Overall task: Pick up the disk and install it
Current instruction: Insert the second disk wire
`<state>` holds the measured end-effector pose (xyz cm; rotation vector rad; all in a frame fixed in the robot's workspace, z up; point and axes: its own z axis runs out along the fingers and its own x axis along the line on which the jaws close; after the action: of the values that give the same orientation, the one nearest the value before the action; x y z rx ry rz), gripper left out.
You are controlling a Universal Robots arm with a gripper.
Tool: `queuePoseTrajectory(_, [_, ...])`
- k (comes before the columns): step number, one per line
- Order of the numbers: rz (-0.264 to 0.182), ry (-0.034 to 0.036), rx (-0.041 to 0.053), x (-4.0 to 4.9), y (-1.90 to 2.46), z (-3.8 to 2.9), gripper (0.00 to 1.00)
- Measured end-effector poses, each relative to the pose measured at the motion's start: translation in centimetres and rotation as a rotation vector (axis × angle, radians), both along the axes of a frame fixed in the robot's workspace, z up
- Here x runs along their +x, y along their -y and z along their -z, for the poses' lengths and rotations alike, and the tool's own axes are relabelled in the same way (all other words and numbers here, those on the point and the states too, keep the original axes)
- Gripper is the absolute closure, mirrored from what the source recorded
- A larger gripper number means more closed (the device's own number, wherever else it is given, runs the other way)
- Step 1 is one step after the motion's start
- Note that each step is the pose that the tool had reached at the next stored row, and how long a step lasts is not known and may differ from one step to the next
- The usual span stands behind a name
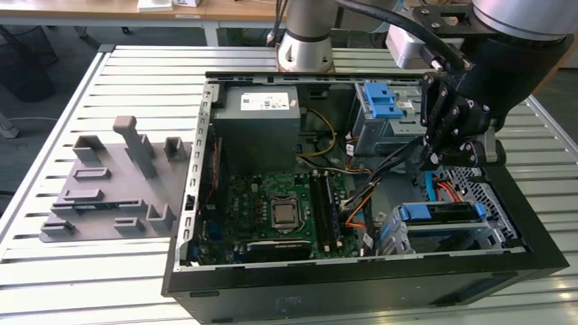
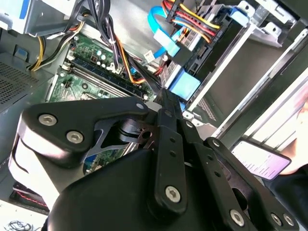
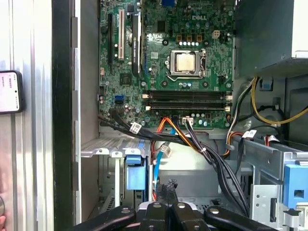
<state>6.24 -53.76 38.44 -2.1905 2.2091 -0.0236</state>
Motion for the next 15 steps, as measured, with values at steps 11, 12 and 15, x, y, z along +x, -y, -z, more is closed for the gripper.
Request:
queuePoseTrajectory(11, [0.000,0.0000,0.0001,0.72,-0.70,0.01,0.89])
queuePoseTrajectory(12, [0.000,0.0000,0.0000,0.83,-0.73,0.00,0.89])
queuePoseTrajectory(15, [0.000,0.0000,0.0000,1.31,-0.82,0.00,0.89])
